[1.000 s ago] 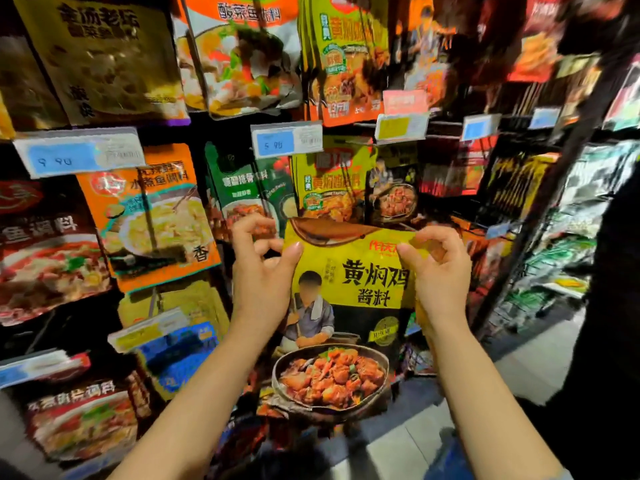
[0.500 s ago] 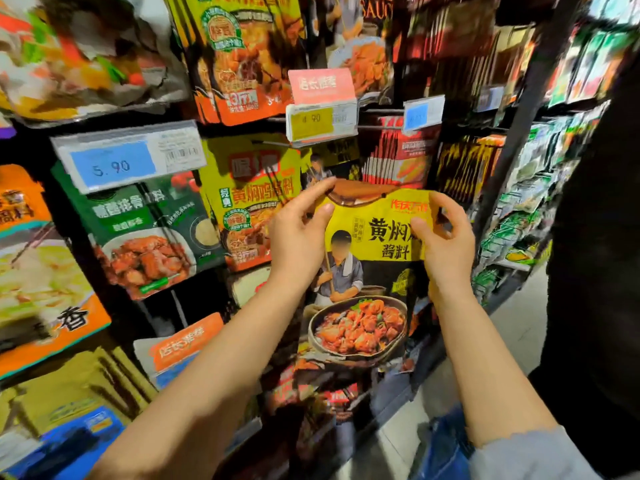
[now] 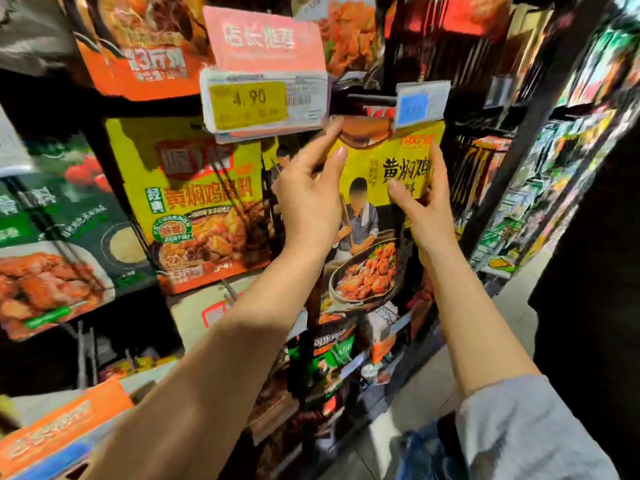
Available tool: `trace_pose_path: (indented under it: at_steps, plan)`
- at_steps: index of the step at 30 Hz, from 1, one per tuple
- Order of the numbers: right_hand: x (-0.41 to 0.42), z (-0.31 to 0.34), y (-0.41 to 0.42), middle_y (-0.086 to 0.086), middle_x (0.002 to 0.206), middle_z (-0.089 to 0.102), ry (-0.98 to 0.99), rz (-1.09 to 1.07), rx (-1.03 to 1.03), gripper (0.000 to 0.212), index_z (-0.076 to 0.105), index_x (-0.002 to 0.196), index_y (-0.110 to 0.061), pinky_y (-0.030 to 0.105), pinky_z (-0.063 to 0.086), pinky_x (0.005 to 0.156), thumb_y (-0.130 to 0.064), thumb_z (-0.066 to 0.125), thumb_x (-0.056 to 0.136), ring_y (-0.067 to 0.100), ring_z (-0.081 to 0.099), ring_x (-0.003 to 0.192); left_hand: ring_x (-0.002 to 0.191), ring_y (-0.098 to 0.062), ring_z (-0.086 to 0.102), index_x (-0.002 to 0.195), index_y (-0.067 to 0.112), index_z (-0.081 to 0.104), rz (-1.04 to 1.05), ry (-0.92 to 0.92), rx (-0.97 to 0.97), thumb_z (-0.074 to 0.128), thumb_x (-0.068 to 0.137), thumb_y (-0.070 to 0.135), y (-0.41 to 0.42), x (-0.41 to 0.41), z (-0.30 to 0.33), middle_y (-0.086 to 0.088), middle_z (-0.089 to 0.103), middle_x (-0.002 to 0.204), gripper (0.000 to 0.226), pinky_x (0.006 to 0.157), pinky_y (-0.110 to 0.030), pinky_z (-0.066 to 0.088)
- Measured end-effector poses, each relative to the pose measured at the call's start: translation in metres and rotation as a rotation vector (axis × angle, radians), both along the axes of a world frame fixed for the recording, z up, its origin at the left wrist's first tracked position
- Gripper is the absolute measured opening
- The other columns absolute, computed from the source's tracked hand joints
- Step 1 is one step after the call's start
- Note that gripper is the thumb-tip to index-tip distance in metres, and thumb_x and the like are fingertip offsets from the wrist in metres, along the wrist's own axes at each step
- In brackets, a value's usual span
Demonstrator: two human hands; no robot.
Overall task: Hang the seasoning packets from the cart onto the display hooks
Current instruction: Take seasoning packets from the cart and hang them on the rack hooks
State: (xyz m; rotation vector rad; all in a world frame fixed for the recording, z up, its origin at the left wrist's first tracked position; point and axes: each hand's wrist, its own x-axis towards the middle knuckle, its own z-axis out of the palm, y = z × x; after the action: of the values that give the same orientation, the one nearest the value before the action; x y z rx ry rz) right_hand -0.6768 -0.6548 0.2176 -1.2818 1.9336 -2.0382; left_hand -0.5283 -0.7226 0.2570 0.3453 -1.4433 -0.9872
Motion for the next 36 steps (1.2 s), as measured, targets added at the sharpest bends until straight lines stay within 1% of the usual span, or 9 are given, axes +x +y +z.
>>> trace_pose_path:
  at_steps: [4, 9, 12, 16, 19, 21, 25, 30, 36]
  plan:
    - [-0.004, 0.008, -0.008, -0.012, 0.152, 0.024, -0.046, 0.016, -0.071, 0.090, 0.022, 0.146, -0.041, 0.046, 0.030, 0.113, -0.059, 0.071, 0.072, 0.009, 0.029, 0.139, 0.119, -0.006, 0.056, 0.125, 0.008, 0.061, 0.013, 0.016, -0.077, 0.057, 0.093, 0.006, -0.002, -0.008, 0.008, 0.008, 0.060, 0.121, 0.033, 0.095, -0.014, 0.043]
    - [-0.009, 0.015, -0.015, -0.015, 0.142, 0.024, -0.034, -0.003, -0.015, 0.090, 0.019, 0.149, -0.035, 0.045, 0.027, 0.114, -0.048, 0.071, 0.077, 0.010, 0.026, 0.139, 0.098, 0.016, 0.054, 0.126, 0.013, 0.060, 0.041, 0.001, 0.023, 0.055, 0.094, 0.007, -0.008, -0.012, 0.006, 0.005, 0.063, 0.123, 0.033, 0.081, -0.001, 0.038]
    - [-0.014, 0.011, -0.016, -0.014, 0.141, 0.021, -0.036, 0.011, 0.028, 0.087, 0.018, 0.150, -0.034, 0.042, 0.025, 0.115, -0.041, 0.071, 0.081, 0.009, 0.023, 0.138, 0.079, 0.016, 0.055, 0.123, 0.024, 0.059, 0.025, -0.017, 0.055, 0.056, 0.094, 0.009, -0.009, -0.011, 0.000, 0.029, 0.067, 0.102, 0.033, 0.075, -0.002, 0.041]
    - [-0.015, 0.009, -0.013, -0.013, 0.142, 0.027, -0.066, 0.015, 0.027, 0.091, 0.022, 0.148, -0.037, 0.044, 0.031, 0.113, -0.048, 0.072, 0.073, 0.012, 0.032, 0.136, 0.106, 0.012, 0.053, 0.125, 0.013, 0.062, -0.016, -0.039, 0.057, 0.055, 0.095, 0.009, -0.006, -0.011, 0.000, 0.008, 0.060, 0.127, 0.032, 0.086, -0.006, 0.042]
    - [-0.017, 0.010, -0.010, -0.015, 0.131, 0.028, -0.066, -0.010, -0.007, 0.085, 0.022, 0.149, -0.032, 0.043, 0.030, 0.113, -0.037, 0.070, 0.079, 0.011, 0.033, 0.133, 0.104, 0.009, 0.055, 0.124, 0.015, 0.063, -0.027, -0.011, 0.063, 0.057, 0.094, 0.009, -0.003, -0.014, 0.001, 0.014, 0.063, 0.121, 0.031, 0.083, -0.004, 0.040]
    - [-0.018, 0.012, -0.009, -0.017, 0.129, 0.028, -0.036, -0.028, -0.022, 0.086, 0.022, 0.149, -0.032, 0.040, 0.029, 0.113, -0.040, 0.069, 0.077, 0.011, 0.032, 0.134, 0.093, 0.008, 0.057, 0.124, 0.015, 0.063, -0.038, 0.014, 0.070, 0.057, 0.094, 0.009, -0.004, -0.016, 0.004, 0.015, 0.068, 0.112, 0.031, 0.079, -0.004, 0.039]
    - [-0.021, 0.022, -0.014, -0.010, 0.132, 0.027, -0.036, -0.049, -0.012, 0.081, 0.023, 0.149, -0.031, 0.031, 0.028, 0.111, -0.031, 0.069, 0.082, 0.005, 0.031, 0.126, 0.073, 0.022, 0.052, 0.127, 0.009, 0.060, -0.013, 0.031, 0.066, 0.055, 0.094, 0.006, -0.007, -0.023, 0.006, -0.003, 0.062, 0.126, 0.033, 0.071, 0.000, 0.040]
    - [-0.027, 0.020, -0.012, -0.015, 0.143, 0.035, -0.062, 0.020, 0.009, 0.075, 0.024, 0.149, -0.032, 0.022, 0.038, 0.102, -0.025, 0.066, 0.087, 0.001, 0.038, 0.128, 0.066, 0.015, 0.052, 0.127, 0.014, 0.062, -0.040, 0.016, 0.085, 0.057, 0.094, 0.010, -0.007, -0.030, 0.000, 0.017, 0.064, 0.118, 0.033, 0.068, -0.003, 0.042]
    - [-0.022, 0.024, -0.017, -0.008, 0.152, 0.028, -0.012, -0.045, 0.103, 0.091, 0.026, 0.142, -0.050, 0.046, 0.030, 0.112, -0.076, 0.064, 0.063, 0.013, 0.029, 0.139, 0.075, 0.018, 0.055, 0.126, 0.011, 0.061, -0.015, 0.041, 0.111, 0.058, 0.094, 0.008, -0.009, -0.030, 0.001, 0.020, 0.065, 0.104, 0.033, 0.071, -0.003, 0.043]
